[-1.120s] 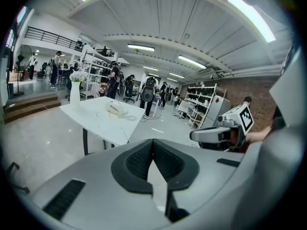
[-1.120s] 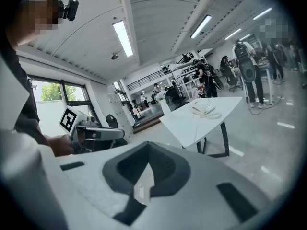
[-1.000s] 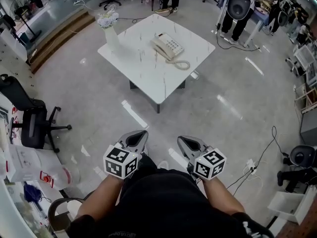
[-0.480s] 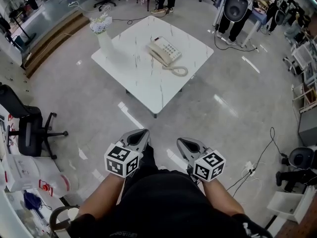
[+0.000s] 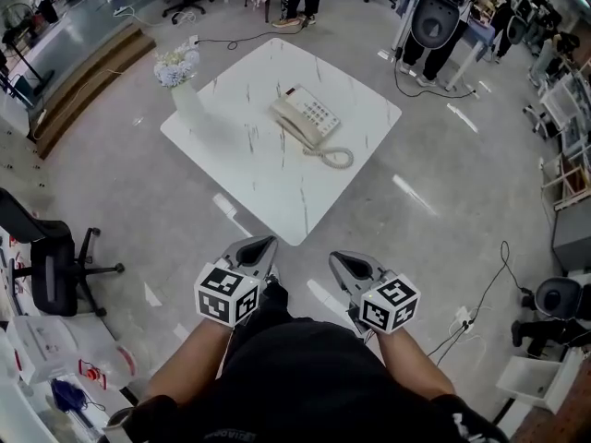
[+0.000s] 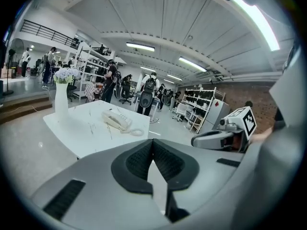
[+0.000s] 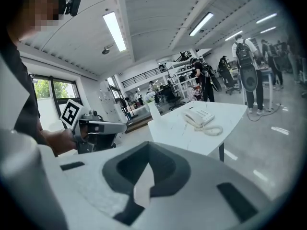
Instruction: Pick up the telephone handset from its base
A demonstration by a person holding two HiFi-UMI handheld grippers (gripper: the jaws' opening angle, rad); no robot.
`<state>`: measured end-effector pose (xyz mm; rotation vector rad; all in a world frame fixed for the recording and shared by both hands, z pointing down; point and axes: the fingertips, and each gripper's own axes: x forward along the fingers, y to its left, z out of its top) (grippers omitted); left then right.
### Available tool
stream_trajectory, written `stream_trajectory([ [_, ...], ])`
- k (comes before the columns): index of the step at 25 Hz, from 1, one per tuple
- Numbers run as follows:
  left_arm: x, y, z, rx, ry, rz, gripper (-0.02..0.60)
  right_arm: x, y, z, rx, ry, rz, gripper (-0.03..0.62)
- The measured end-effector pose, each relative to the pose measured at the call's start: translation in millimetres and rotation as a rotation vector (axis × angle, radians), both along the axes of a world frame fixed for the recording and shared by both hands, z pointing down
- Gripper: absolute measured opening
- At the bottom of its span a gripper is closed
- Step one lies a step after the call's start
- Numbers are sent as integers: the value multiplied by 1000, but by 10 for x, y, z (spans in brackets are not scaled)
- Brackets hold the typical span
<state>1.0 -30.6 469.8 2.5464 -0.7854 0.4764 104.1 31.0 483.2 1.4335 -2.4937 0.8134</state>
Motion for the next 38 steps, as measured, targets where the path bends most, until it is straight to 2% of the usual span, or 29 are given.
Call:
stream_trajectory([
  [7, -18, -827, -70, 16, 2, 45, 2, -45, -868, -166, 33, 24, 40, 2],
  [15, -70, -1497, -18, 23, 20, 104, 2, -116, -1518, -102, 29, 65, 81, 2],
  [19, -106, -1721, 10, 28, 15, 120, 2, -142, -1740, -168, 48, 80, 104, 2],
  [25, -51, -1785, 45, 15, 13, 161, 2, -221, -1868, -203, 51, 104, 90, 2],
  [31, -37, -1850, 33, 17, 15, 140, 2, -157, -1971, -227, 50, 111, 73, 2],
  [38, -39, -1991, -37, 25, 19, 42, 2, -15, -2234, -271, 64, 108, 19, 2],
])
